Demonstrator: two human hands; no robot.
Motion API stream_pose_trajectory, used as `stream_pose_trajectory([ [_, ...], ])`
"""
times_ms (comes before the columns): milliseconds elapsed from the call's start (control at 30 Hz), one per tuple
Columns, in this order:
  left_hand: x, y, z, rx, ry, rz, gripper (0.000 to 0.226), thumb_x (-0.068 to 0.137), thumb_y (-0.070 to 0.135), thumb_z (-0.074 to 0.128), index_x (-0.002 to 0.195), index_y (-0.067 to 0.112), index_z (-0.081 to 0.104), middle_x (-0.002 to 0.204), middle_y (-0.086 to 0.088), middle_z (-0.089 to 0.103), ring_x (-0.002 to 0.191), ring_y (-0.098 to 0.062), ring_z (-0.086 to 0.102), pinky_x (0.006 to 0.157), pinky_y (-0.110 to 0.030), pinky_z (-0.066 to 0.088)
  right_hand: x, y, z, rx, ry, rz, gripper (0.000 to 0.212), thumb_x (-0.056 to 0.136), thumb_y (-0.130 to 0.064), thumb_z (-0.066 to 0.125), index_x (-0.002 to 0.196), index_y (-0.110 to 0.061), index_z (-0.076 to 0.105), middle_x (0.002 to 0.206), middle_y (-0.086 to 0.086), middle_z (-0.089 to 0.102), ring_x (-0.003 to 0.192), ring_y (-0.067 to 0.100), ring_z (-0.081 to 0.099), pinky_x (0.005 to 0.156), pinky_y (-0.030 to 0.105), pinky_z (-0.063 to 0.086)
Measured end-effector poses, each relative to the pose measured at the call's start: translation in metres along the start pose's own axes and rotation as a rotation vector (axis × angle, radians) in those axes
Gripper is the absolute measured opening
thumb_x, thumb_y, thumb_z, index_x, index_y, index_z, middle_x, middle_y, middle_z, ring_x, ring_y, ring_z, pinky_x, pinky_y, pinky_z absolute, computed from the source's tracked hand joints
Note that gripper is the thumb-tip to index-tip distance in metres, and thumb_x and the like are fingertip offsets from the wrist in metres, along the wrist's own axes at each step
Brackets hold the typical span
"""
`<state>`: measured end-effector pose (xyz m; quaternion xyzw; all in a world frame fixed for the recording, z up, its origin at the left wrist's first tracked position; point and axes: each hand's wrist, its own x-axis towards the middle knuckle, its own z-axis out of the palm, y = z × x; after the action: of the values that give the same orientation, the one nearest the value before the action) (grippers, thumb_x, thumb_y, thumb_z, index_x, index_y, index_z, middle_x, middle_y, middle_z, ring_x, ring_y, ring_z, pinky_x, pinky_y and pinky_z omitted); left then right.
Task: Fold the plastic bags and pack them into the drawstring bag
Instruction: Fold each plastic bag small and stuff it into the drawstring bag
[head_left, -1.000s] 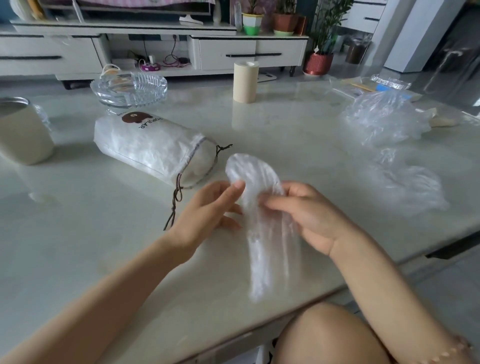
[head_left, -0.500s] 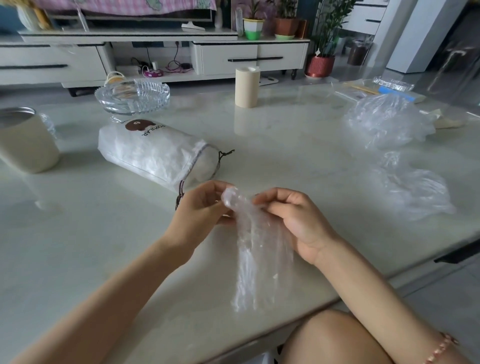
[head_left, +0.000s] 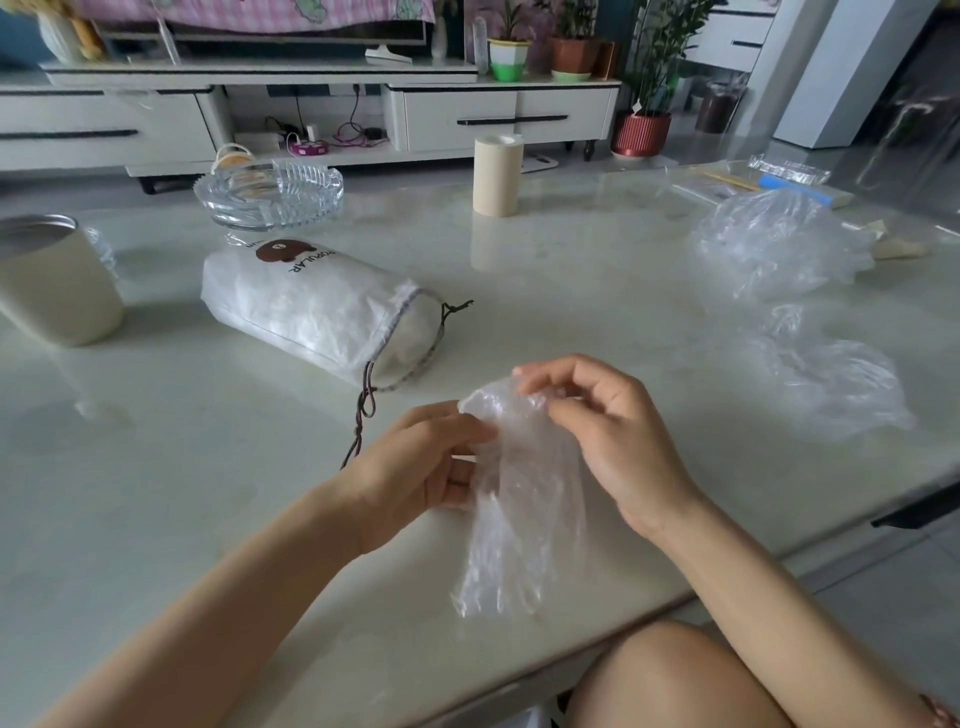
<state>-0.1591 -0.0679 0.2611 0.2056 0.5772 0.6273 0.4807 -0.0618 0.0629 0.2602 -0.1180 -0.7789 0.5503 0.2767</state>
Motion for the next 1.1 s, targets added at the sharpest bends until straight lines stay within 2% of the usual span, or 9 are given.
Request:
stream_pose_trajectory([
  [167,0.004,0.006,-0.006,-0.073,0.102,0.039,0.030,0.092,-0.001,0.044,0.065,0.008,0.054,0.050,-0.004,0.056,0.035,-0.010,0.049,0.036,-0.013,0.038,-0.014,0.009,-0.015,-0.917,-0.187,-0.565,0.072,0.063,0.005,0.060,0.130,-0.013,0.044,0.137,0.009,0.041,0.125,0.026,0.038,0.105,0.029,0.025],
  [300,0.007,0.005,-0.006,-0.072,0.133,0.062,0.022,0.091,-0.001,0.046,0.071,0.008,0.050,0.054,-0.003,0.058,0.040,-0.011,0.053,0.038,-0.016,0.041,-0.027,0.008,0.001,-0.792,-0.238,-0.688,0.037,0.075,-0.005,0.053,0.109,-0.014,0.064,0.120,0.004,0.060,0.112,0.020,0.048,0.097,0.030,0.036],
  [367,0.008,0.002,-0.008,-0.011,0.158,0.100,0.020,0.092,0.000,0.047,0.076,0.007,0.055,0.062,-0.003,0.063,0.045,-0.013,0.057,0.042,-0.018,0.045,-0.026,0.004,0.004,-0.571,-0.287,-0.598,0.020,0.079,-0.006,0.060,0.091,-0.016,0.072,0.098,-0.005,0.067,0.096,0.010,0.056,0.086,0.024,0.041],
  [501,0.007,-0.005,-0.008,0.162,0.213,0.193,0.009,0.093,0.005,0.052,0.089,0.005,0.060,0.075,-0.007,0.067,0.063,-0.019,0.060,0.055,-0.022,0.049,-0.013,-0.014,0.002,-0.057,-0.417,-0.029,0.007,0.077,-0.017,0.070,0.080,-0.022,0.073,0.081,-0.015,0.072,0.079,-0.005,0.064,0.075,0.008,0.044],
  [667,0.008,-0.005,-0.005,0.172,0.129,0.201,0.021,0.081,0.020,0.063,0.094,0.004,0.063,0.085,-0.010,0.064,0.076,-0.020,0.062,0.076,-0.035,0.052,0.004,-0.009,0.001,-0.074,-0.387,0.282,0.004,0.080,-0.012,0.071,0.080,-0.008,0.073,0.069,-0.008,0.064,0.067,-0.001,0.054,0.065,0.013,0.044],
  [767,0.004,-0.004,-0.002,0.182,0.053,0.204,0.035,0.082,0.034,0.065,0.096,0.003,0.058,0.088,-0.007,0.063,0.079,-0.015,0.063,0.076,-0.030,0.052,0.007,-0.003,0.007,-0.163,-0.356,0.330,0.017,0.082,-0.016,0.071,0.082,0.001,0.071,0.077,0.001,0.069,0.071,0.005,0.052,0.069,0.026,0.044],
  [868,0.003,-0.007,0.001,0.285,0.111,0.276,0.012,0.088,0.016,0.062,0.095,0.009,0.055,0.087,-0.004,0.064,0.077,-0.009,0.062,0.070,-0.025,0.052,0.007,-0.001,0.010,-0.148,-0.306,0.308,0.018,0.088,-0.012,0.063,0.091,0.005,0.068,0.096,0.020,0.070,0.079,0.009,0.052,0.074,0.029,0.042],
  [1001,0.002,-0.008,0.001,0.231,0.174,0.324,0.015,0.095,0.000,0.046,0.084,0.008,0.051,0.078,-0.003,0.065,0.068,-0.012,0.067,0.058,-0.031,0.058,0.002,-0.006,0.006,-0.058,-0.285,0.255,0.008,0.087,-0.006,0.062,0.090,-0.007,0.069,0.085,0.000,0.066,0.079,0.003,0.054,0.075,0.018,0.041],
  [1101,0.003,-0.007,-0.001,0.238,0.243,0.379,0.014,0.094,-0.005,0.044,0.092,0.005,0.054,0.088,-0.015,0.064,0.068,-0.018,0.068,0.054,-0.029,0.057,0.001,-0.001,0.001,-0.195,-0.031,0.206,0.027,0.077,-0.007,0.072,0.092,-0.027,0.062,0.096,-0.007,0.064,0.079,0.003,0.055,0.072,0.014,0.043],
])
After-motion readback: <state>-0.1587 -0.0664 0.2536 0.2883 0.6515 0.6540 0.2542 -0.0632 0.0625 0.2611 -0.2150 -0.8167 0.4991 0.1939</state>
